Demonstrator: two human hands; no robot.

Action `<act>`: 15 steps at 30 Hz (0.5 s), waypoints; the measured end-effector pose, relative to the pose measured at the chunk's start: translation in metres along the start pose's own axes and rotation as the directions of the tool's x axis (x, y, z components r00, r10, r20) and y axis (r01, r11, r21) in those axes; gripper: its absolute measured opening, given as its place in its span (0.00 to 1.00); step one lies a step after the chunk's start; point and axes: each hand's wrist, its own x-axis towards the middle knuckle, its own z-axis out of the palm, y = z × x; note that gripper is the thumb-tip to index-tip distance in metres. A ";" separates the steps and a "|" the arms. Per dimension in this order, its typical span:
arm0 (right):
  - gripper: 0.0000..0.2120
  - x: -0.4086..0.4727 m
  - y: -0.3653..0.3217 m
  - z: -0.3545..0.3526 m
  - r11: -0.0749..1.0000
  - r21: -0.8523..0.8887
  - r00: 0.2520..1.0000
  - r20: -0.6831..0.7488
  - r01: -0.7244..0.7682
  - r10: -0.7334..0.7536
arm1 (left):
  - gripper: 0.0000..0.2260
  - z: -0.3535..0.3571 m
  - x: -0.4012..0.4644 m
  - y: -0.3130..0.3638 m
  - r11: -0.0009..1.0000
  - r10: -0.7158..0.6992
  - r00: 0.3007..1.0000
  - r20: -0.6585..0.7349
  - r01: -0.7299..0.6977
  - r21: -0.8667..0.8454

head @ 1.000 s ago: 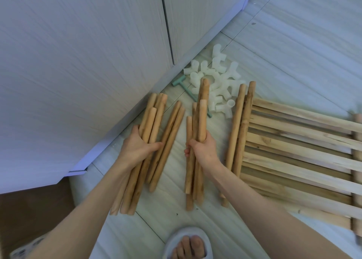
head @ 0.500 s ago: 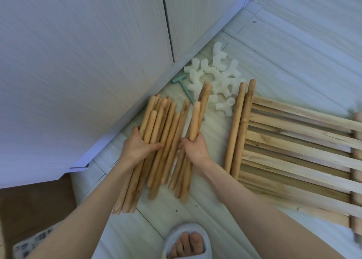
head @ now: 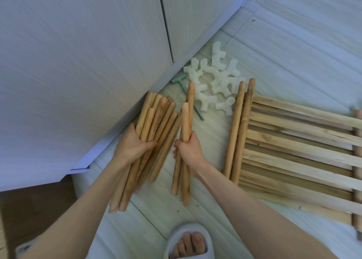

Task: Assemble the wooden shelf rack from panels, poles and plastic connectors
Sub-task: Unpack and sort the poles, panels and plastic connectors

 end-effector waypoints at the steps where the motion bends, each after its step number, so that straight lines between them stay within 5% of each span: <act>1: 0.13 0.000 -0.001 0.000 1.000 0.026 1.000 0.003 -0.011 0.011 | 0.26 -0.002 0.001 -0.002 0.999 0.003 1.000 0.000 -0.003 0.037; 11: 0.12 0.002 0.003 0.001 0.988 -0.137 0.995 -0.059 0.073 -0.081 | 0.32 -0.009 0.002 -0.002 0.947 0.000 1.000 -0.015 0.005 0.323; 15: 0.26 0.005 -0.001 0.006 0.983 -0.136 0.985 -0.103 0.127 -0.142 | 0.39 -0.009 0.008 0.005 0.941 -0.024 1.000 -0.011 0.026 0.337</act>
